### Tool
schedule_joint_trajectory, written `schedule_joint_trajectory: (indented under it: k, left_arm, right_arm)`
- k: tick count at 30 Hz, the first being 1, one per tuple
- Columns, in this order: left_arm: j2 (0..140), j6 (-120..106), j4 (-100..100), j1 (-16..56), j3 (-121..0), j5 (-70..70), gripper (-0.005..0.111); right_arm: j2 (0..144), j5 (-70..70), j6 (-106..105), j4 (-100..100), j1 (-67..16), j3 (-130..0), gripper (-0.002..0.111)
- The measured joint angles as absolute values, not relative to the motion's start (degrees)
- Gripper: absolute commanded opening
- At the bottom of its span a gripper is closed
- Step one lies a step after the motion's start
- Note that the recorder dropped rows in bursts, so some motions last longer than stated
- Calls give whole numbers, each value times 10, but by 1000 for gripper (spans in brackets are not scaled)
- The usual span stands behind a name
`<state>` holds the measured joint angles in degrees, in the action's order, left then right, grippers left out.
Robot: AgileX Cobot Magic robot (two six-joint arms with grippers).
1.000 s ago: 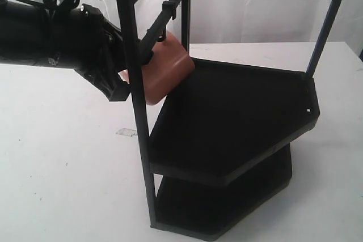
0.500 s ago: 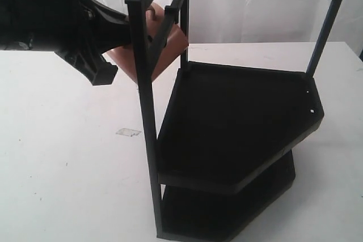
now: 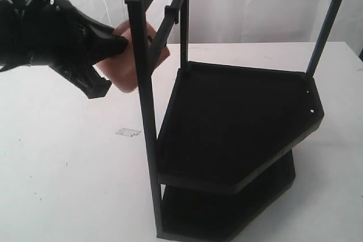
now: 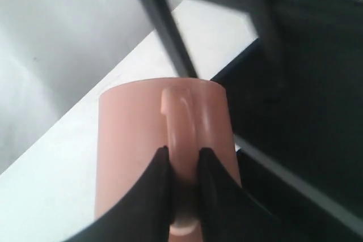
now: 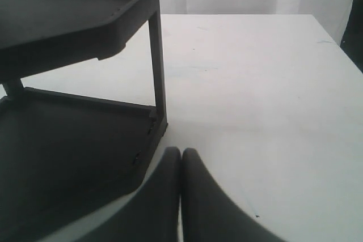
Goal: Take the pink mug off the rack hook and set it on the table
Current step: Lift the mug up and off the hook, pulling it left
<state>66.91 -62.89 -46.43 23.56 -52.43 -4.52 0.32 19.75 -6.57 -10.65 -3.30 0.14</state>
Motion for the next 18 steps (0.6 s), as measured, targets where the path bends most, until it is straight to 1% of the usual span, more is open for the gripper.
schedule_joint_trajectory:
  k: [6, 10, 14, 18]
  left_arm:
    - [651, -557, -473, 215, -456, 119, 0]
    - [620, -488, -427, 214, -448, 143, 0]
    - [588, -354, -340, 214, -438, 158, 0]
    - [571, -265, -325, 214, -417, 189, 0]
  right_arm:
    - [3, 197, -66, -107, -33, 1, 0]
    - [3, 197, -66, -107, -33, 1, 0]
    - [3, 197, -66, -107, -33, 1, 0]
    - [3, 197, -66, -107, -33, 1, 0]
